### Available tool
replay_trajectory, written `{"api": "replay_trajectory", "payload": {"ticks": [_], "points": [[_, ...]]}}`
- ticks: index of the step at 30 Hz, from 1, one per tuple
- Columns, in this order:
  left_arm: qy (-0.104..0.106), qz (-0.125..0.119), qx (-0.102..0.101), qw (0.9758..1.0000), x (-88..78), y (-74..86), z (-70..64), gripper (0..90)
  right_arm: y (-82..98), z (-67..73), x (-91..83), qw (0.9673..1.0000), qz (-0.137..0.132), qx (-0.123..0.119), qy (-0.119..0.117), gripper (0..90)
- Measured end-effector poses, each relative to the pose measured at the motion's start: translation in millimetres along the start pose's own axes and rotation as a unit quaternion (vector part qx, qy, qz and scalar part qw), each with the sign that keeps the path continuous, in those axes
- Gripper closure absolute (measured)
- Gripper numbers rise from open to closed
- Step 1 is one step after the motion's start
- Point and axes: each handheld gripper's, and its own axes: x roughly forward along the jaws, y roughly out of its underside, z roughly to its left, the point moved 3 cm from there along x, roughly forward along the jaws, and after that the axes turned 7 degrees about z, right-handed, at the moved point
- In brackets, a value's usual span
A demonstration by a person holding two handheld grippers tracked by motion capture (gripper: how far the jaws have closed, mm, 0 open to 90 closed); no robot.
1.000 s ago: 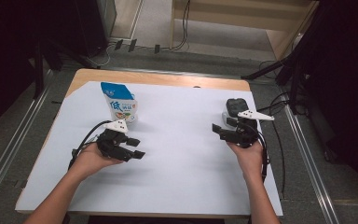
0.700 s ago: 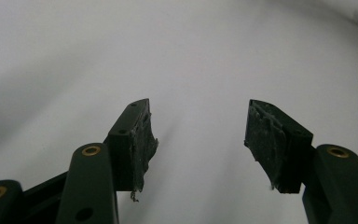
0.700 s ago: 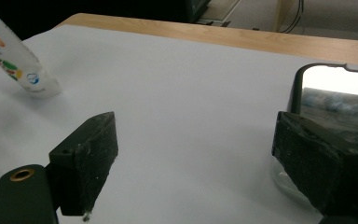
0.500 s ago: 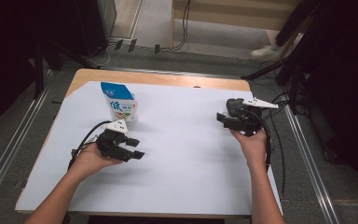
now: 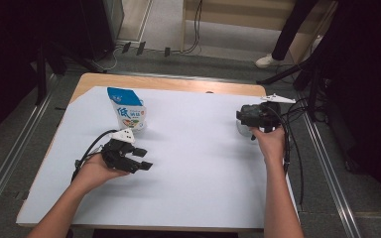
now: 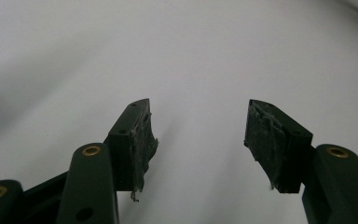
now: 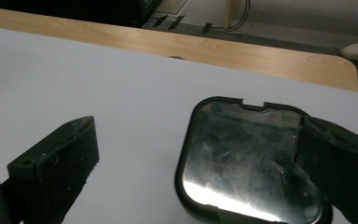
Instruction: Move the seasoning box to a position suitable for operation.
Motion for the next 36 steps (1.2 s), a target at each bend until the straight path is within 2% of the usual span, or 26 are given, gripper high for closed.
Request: {"api": "replay_trajectory", "payload": {"ticks": [9,10,15,20,23,30,31,36], "points": [[-0.009,0.001,-0.006,0.9999,-3.8,6.9,-2.0,41.4,1.7,-15.9,11.3,0.9994,-0.001,0.018,0.029,0.0],[-0.010,-0.003,-0.009,0.9999,-4.7,8.6,-2.3,41.4,3.7,-19.3,15.9,0.9991,0.003,0.028,0.032,0.0],[-0.015,-0.003,-0.012,0.9998,-8.1,12.2,-1.6,41.2,11.4,-25.9,29.9,0.9982,0.018,0.044,0.038,0.0],[-0.015,-0.006,-0.017,0.9997,-10.0,14.3,-1.0,41.0,17.1,-25.8,39.2,0.9977,0.021,0.046,0.045,0.6],[-0.014,-0.007,-0.018,0.9997,-10.7,15.3,-1.1,41.0,21.4,-25.7,45.5,0.9972,0.018,0.058,0.043,2.4],[-0.018,-0.004,-0.019,0.9997,-10.1,15.8,-1.5,41.0,24.0,-24.2,47.1,0.9974,0.014,0.057,0.042,7.1],[-0.018,-0.003,-0.019,0.9997,-9.8,15.6,-1.6,41.0,24.8,-22.7,47.5,0.9974,0.017,0.050,0.049,8.3],[-0.016,-0.005,-0.019,0.9997,-9.9,15.2,-1.6,41.1,25.8,-21.7,46.4,0.9969,0.020,0.051,0.057,10.5]]}}
